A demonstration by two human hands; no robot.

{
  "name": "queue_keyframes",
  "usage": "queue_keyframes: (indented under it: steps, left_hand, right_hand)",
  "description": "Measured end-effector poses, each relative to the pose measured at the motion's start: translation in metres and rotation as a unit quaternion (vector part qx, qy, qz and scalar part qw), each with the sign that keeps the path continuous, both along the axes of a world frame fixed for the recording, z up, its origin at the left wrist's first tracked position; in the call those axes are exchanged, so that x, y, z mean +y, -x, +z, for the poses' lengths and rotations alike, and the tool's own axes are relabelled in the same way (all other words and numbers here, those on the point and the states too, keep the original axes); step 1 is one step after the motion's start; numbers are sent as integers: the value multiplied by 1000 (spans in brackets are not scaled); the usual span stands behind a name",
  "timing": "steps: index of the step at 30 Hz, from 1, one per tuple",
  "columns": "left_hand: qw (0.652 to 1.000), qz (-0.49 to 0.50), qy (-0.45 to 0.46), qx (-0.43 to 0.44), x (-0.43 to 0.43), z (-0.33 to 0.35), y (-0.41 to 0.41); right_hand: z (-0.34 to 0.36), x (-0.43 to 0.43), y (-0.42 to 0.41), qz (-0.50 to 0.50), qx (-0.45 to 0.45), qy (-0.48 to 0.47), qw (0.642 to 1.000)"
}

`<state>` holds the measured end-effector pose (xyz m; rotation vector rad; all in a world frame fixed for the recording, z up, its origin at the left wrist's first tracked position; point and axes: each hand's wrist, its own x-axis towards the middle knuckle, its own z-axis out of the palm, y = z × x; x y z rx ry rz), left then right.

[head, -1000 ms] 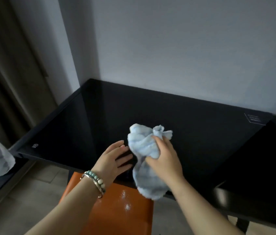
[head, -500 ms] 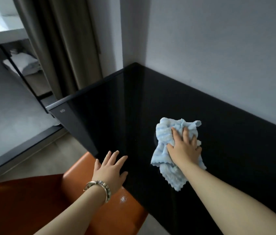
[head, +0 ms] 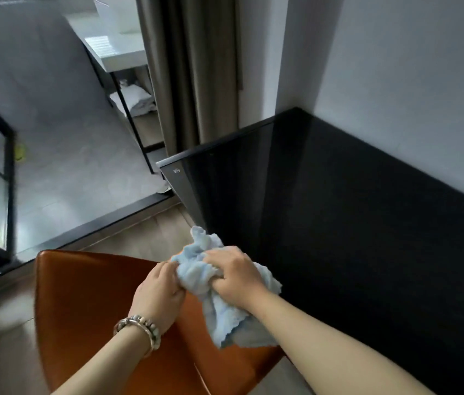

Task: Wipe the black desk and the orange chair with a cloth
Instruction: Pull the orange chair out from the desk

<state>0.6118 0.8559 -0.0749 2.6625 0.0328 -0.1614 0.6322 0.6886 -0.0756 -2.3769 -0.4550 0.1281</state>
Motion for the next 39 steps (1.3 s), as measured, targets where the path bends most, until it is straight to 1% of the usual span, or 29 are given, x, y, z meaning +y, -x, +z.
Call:
queue_keyframes:
  steps: [1,2,3,4,6,7,8,10,12,13,14,15,17,20,22,24,26,27,28,29,30,32,35,36,38,39]
  left_hand:
    - [1000,2,1,-4,5,0,2]
    - [1000,-3,-4,-9,11,-1,4]
    - [1000,-8,-8,-14,16,-2,7]
    - [1000,-11,-9,-21,20,-3,10]
    - [1000,-14,-18,-21,27,-3,15]
    - [999,-20,-27,-12,30,-3,19]
    - [999,-28,-41,1,33,-2,23]
    - [993,-49,-88,65,41,4,32]
    - [970,-94,-168,147,53,13,45]
    - [958,-115,-199,171,59,17,53]
    - [951,-127,-216,180,66,20,60]
    - [950,-128,-222,176,74,22,68]
    - [960,-97,-217,150,95,24,80]
    - [973,-35,-199,112,126,16,98]
    - [977,-3,-186,107,144,8,108]
    - [984,40,-133,111,155,-1,114]
    - [989,122,-17,85,157,-7,118]
    - [980,180,57,69,158,-11,118]
    - [960,239,130,63,158,-13,118]
    - [934,287,197,74,158,-17,117]
    - [906,321,257,99,157,-20,116]
    - [858,353,340,153,152,-23,113]
    - [789,394,423,208,147,-25,104]
    - [774,400,436,226,146,-24,100]
    - [772,403,428,242,144,-24,94]
    - [775,405,422,239,144,-24,92]
  right_hand:
    - [-1,-4,-1,-50,-63,-17,997]
    - [-2,-14,-3,-118,-121,-2,986]
    - [-2,-26,-5,-181,-145,36,972]
    - [0,-39,-5,-233,-124,96,960]
    - [-3,-53,2,-272,-14,214,938]
    - [-5,-50,9,-267,15,247,931]
    - [-8,-41,18,-254,16,252,934]
    - [-10,-10,38,-210,-1,202,957]
    - [-6,20,57,-163,29,97,981]
    - [-4,31,65,-152,39,47,986]
    - [-4,40,73,-156,38,18,987]
    - [-5,47,80,-170,35,8,985]
    - [-7,60,93,-213,42,-10,976]
    - [-7,84,113,-257,92,-82,958]
    - [-10,97,129,-264,119,-101,952]
    - [-13,105,143,-265,132,-97,950]
    - [-17,112,153,-248,140,-73,956]
    - [-20,115,155,-242,143,-65,957]
    - [-21,119,156,-244,150,-65,956]
    - [-22,122,155,-245,160,-74,953]
    - [-24,126,153,-247,179,-80,949]
    - [-29,133,147,-253,204,-85,942]
    - [-46,142,142,-244,268,-72,929]
    - [-52,143,141,-253,297,-72,918]
    - [-66,140,140,-307,347,-92,882]
    - [-72,137,142,-341,356,-120,861]
